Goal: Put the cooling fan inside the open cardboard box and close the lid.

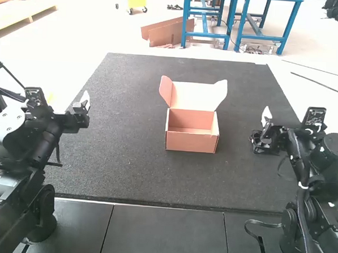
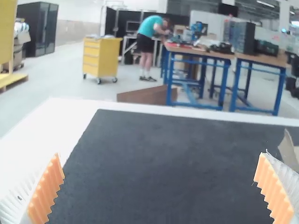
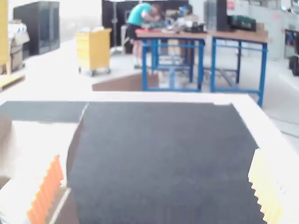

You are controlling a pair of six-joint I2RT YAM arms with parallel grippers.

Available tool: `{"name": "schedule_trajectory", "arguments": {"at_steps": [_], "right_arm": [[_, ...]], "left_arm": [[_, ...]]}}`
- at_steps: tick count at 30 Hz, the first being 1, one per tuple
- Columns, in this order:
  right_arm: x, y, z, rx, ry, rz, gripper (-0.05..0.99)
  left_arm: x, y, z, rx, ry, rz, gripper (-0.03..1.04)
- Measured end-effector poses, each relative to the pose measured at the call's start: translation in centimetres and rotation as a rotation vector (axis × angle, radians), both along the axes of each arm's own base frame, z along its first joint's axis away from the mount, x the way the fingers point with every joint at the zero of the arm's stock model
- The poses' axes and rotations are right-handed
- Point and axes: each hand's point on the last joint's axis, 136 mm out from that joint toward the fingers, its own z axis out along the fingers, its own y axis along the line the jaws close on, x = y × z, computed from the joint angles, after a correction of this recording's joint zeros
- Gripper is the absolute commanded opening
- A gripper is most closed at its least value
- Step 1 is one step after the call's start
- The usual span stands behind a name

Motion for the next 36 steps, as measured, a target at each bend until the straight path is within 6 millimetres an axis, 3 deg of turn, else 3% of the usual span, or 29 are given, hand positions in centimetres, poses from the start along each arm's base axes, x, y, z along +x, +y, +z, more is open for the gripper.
{"name": "schedule_trajectory", "arguments": {"at_steps": [5, 11, 14, 21, 31, 36], "right_arm": [[-0.1, -0.1, 0.6, 0.002, -0.002, -0.006, 0.91], [-1.3, -0.4, 6.0, 0.013, -0.087, -0.012, 0.91], [-0.7, -0.4, 7.5, 0.013, -0.066, -0.02, 0.91], [1.8, -0.8, 8.1, -0.002, 0.101, -0.058, 0.91], [4.1, -1.0, 11.0, 0.089, 0.334, -0.09, 0.91], [6.5, -0.9, 9.5, 0.107, 0.543, -0.116, 0.9]], "left_arm": [[-0.2, 0.0, 0.9, -0.001, -0.03, -0.001, 0.97], [-1.0, 0.1, 4.6, 0.001, -0.082, 0.001, 0.97], [-1.0, 0.1, 6.1, 0.002, -0.068, 0.001, 0.97], [0.1, -0.2, 7.9, 0.012, 0.015, -0.012, 0.97], [3.4, -0.7, 8.1, 0.023, 0.305, -0.026, 0.97], [4.8, -0.8, 8.4, 0.023, 0.406, -0.026, 0.97]]}}
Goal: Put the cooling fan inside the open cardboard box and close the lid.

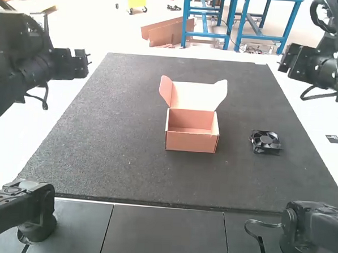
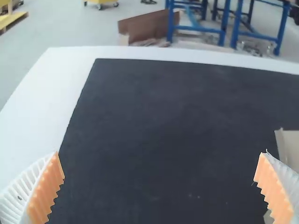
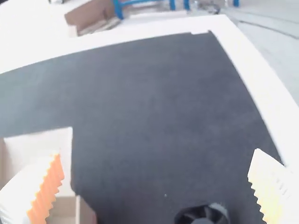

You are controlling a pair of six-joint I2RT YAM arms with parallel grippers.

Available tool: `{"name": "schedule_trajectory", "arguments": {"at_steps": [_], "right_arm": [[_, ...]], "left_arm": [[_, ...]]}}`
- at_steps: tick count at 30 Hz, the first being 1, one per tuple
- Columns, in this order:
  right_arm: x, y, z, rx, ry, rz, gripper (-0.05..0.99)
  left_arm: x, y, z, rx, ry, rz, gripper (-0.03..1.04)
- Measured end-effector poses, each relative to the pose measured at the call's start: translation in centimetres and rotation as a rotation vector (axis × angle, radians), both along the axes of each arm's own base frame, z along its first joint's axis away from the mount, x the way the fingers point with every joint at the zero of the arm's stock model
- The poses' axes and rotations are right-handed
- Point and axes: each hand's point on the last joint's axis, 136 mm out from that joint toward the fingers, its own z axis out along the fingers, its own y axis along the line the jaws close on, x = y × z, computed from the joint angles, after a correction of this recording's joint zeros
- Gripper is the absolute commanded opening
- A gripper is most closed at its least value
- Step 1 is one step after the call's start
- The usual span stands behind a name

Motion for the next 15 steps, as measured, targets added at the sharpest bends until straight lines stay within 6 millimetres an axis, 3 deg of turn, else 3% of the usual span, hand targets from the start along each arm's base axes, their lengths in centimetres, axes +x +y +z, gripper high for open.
{"name": "schedule_trajectory", "arguments": {"at_steps": [4, 8, 15], "right_arm": [[1.7, 0.7, -0.2, 0.014, 0.089, 0.024, 0.88], [2.1, 1.0, 0.5, -0.006, 0.145, 0.049, 0.89], [3.0, -0.5, -3.9, -0.044, 0.372, 0.041, 0.89]], "left_arm": [[0.5, -0.4, -0.6, 0.002, 0.114, -0.021, 0.97], [1.0, -1.7, 0.2, -0.003, 0.139, -0.088, 0.97], [1.7, -3.0, -2.3, 0.028, 0.259, -0.145, 0.97]]}}
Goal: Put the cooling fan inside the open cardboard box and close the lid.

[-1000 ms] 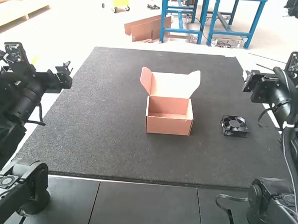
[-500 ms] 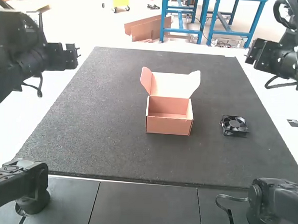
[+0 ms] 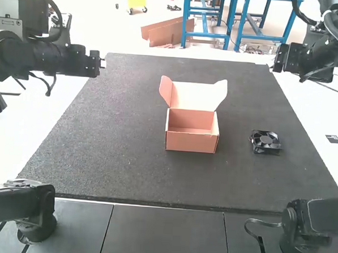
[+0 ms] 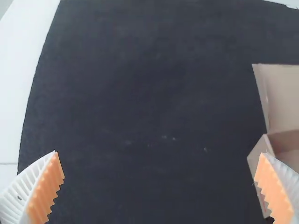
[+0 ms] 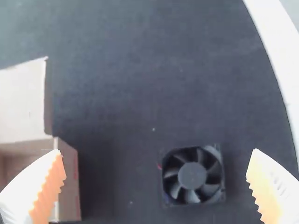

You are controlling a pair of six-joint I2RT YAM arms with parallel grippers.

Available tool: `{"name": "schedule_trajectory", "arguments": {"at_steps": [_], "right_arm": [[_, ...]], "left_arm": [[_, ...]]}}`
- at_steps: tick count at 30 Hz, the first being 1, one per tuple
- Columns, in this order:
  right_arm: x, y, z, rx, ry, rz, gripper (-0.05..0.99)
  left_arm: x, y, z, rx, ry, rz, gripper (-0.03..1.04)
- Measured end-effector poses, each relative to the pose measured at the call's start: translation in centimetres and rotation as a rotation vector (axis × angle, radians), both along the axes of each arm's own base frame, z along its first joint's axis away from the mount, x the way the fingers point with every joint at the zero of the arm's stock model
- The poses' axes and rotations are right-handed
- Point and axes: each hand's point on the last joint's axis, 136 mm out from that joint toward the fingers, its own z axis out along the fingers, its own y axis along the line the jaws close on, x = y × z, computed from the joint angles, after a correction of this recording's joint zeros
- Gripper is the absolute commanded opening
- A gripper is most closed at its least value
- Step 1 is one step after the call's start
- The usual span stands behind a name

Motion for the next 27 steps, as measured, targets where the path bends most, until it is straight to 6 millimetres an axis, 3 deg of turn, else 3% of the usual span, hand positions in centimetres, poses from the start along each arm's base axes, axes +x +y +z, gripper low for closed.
{"name": "schedule_trajectory", "arguments": {"at_steps": [5, 13, 27], "right_arm": [[0.4, -2.5, -2.8, -0.046, 0.119, -0.019, 0.89], [1.3, -8.4, -5.8, -0.126, 0.251, -0.025, 0.89], [3.5, -9.0, -13.8, -0.086, 0.418, 0.08, 0.89]], "left_arm": [[1.2, -0.1, -1.0, 0.032, 0.023, -0.011, 0.97], [2.3, -0.2, -2.4, 0.049, 0.061, -0.018, 0.97], [3.0, -0.2, -2.7, 0.051, 0.059, -0.02, 0.97]]}}
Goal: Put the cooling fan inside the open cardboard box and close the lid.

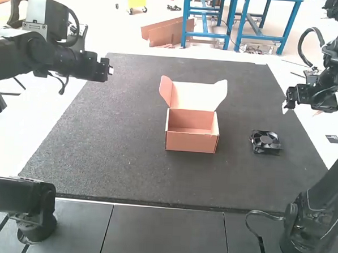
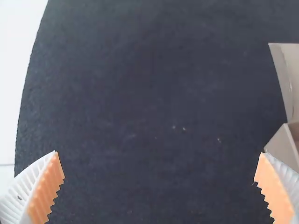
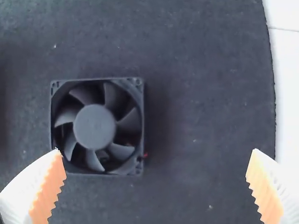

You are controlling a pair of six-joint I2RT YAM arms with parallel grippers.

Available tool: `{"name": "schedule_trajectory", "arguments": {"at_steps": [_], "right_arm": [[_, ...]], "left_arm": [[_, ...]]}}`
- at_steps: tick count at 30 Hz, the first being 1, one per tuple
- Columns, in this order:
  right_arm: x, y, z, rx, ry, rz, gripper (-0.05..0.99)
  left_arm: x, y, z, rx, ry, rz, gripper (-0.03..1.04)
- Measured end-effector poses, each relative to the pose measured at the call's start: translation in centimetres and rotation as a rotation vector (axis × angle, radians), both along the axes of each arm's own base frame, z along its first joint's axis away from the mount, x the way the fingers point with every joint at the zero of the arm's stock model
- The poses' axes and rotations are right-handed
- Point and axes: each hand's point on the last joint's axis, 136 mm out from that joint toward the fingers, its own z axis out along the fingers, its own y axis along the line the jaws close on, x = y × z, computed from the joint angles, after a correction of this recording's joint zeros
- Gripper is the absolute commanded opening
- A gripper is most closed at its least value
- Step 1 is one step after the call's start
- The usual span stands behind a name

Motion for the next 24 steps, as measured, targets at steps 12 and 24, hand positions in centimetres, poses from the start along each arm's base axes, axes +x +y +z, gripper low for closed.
{"name": "schedule_trajectory", "arguments": {"at_steps": [12, 24], "right_arm": [[0.1, -1.3, -4.8, -0.046, 0.126, -0.006, 0.89], [-1.6, -1.1, -7.8, -0.038, 0.195, -0.01, 0.89]], "left_arm": [[0.1, 0.0, -0.2, 0.0, 0.007, 0.0, 0.97], [0.1, 0.0, -0.3, 0.001, 0.01, 0.001, 0.97]]}}
